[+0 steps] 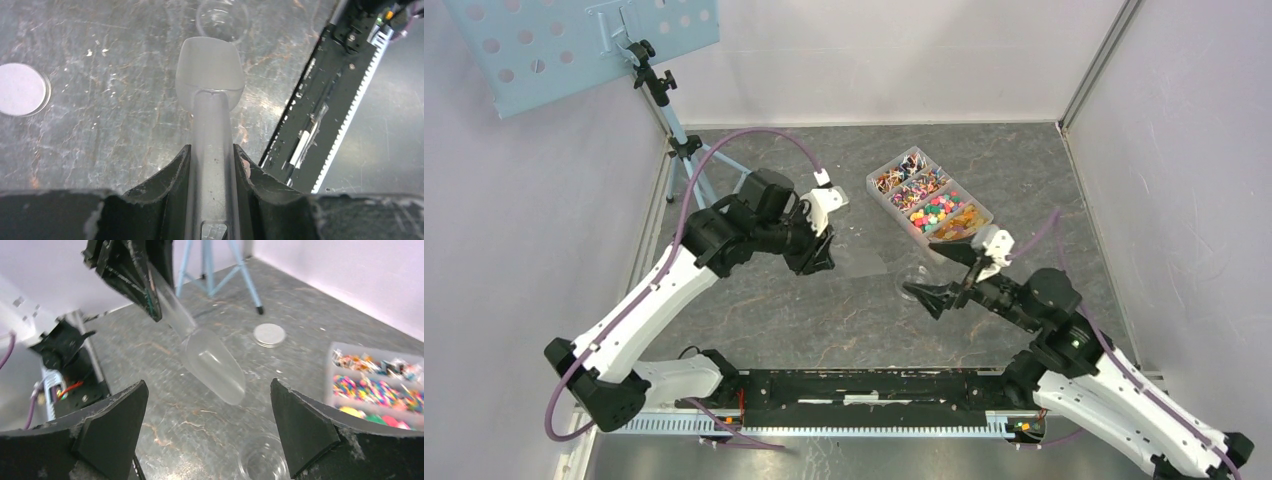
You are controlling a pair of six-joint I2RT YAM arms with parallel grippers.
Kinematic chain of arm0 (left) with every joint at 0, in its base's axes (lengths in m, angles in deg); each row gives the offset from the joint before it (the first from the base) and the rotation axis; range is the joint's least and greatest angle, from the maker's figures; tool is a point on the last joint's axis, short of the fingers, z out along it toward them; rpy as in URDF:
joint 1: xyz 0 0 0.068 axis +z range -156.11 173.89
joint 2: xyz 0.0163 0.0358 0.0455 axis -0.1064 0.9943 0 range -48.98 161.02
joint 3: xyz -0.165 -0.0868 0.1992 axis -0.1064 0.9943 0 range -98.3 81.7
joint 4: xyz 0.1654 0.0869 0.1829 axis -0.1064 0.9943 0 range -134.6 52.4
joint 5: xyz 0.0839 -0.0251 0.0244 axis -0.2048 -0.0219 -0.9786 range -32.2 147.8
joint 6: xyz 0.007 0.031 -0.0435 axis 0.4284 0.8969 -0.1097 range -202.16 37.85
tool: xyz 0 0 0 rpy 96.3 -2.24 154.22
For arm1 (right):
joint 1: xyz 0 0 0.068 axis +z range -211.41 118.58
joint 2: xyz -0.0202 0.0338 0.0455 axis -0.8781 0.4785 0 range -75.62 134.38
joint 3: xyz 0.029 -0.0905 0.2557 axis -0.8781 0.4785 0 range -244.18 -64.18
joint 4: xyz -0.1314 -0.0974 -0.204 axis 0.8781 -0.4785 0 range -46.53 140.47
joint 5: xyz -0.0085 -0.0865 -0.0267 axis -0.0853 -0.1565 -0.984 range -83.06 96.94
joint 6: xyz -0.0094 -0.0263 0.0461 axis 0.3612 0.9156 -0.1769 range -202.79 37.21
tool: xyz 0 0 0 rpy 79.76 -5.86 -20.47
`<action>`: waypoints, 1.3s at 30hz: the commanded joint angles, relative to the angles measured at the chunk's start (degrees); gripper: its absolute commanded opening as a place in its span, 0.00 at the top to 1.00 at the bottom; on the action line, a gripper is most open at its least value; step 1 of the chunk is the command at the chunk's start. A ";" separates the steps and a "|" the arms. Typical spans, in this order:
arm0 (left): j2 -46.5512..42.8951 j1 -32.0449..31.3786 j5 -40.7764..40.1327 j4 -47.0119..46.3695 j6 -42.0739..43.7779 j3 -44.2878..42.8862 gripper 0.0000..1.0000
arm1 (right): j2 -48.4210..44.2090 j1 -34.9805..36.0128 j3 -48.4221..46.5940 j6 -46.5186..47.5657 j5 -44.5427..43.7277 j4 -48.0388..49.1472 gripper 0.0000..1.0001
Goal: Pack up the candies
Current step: Adjust the spatula, then scoop the fake candies from the storage box.
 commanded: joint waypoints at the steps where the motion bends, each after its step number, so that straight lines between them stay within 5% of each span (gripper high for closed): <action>1: 4.31 0.00 -9.03 0.81 -6.37 -6.04 0.98 | -5.02 -0.24 -2.36 -6.82 -19.90 -7.61 0.02; 6: 10.81 0.06 -15.66 0.82 -8.05 -11.00 0.98 | -9.44 -0.24 0.83 -11.99 -27.57 -8.53 0.02; 15: 24.23 -0.97 -15.20 0.81 -10.46 -23.85 0.98 | -11.40 -0.19 -0.09 -18.37 -34.25 -14.91 0.02; 27: 45.80 -3.37 -17.68 6.38 -9.22 -46.24 0.98 | -17.79 -0.17 1.14 -16.42 -40.09 -18.03 0.02; 39: 52.92 -3.72 -15.95 6.48 -9.19 -50.88 0.98 | -16.76 -0.23 0.99 -16.16 -42.19 -20.07 0.02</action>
